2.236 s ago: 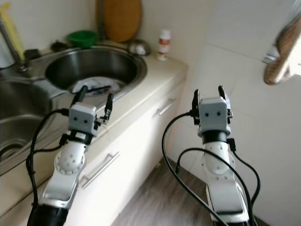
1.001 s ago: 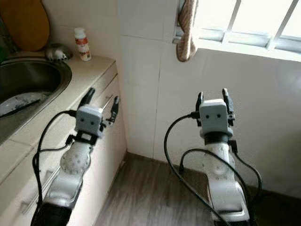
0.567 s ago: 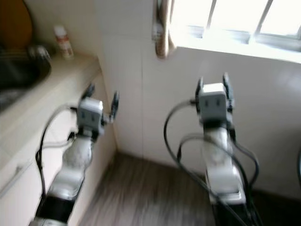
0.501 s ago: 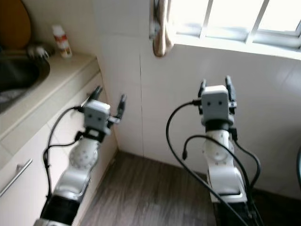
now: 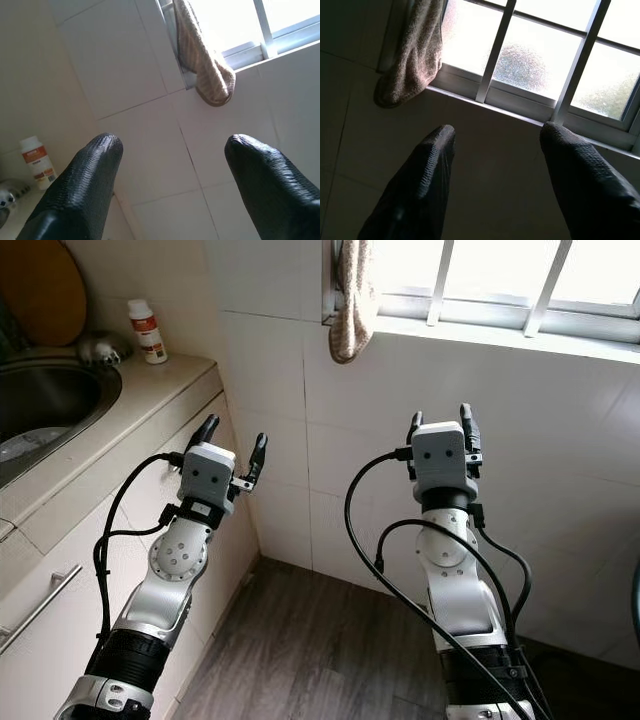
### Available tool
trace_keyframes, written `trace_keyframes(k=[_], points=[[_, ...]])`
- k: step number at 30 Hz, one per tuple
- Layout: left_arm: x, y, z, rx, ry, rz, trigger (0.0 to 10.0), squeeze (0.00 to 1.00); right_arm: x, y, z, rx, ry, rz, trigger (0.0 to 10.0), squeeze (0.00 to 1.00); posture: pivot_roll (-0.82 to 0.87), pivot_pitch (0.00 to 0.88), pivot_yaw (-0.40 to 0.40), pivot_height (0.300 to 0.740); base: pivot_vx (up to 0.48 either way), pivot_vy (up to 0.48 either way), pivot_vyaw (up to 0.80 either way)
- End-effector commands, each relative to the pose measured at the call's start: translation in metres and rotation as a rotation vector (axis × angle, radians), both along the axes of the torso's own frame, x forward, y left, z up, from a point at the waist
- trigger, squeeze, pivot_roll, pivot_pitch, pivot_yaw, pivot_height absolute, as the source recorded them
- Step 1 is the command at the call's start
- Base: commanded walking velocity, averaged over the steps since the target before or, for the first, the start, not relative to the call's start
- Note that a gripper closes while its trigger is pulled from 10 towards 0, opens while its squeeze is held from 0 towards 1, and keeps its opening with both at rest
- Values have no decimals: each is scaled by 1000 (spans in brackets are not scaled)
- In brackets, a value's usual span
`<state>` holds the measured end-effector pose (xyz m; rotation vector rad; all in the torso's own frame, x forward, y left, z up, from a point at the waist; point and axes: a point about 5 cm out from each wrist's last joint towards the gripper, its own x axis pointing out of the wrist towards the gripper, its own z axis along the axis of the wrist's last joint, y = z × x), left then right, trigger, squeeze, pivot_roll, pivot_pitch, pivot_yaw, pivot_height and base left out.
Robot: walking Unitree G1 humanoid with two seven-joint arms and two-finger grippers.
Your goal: Kitchen organization
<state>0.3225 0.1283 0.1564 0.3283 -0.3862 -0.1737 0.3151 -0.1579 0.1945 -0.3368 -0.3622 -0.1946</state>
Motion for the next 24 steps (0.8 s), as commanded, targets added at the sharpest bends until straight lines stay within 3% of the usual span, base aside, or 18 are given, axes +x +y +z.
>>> trace_keyframes(k=[1,7,14,19,24], points=[[4,-1,6,2,-21,-2,10000,0,3,3,2,10,-5,5,10000,0,55,0,-25,740,0,0,0],[1,8,7,55,-18,28,10000,0,1,2,-1,-1,0,0,10000,0,76,0,-24,740,0,0,0],[-3,19,5,61,-15,54,10000,0,3,-2,2,-12,-18,-4,10000,0,94,0,-44,740,0,0,0],[19,16,18,43,-43,80,10000,0,20,4,7,-22,-34,23,10000,0,120,0,-62,740,0,0,0],[24,11,20,51,-46,69,10000,0,26,4,11,-24,-49,24,10000,0,124,0,-59,740,0,0,0]])
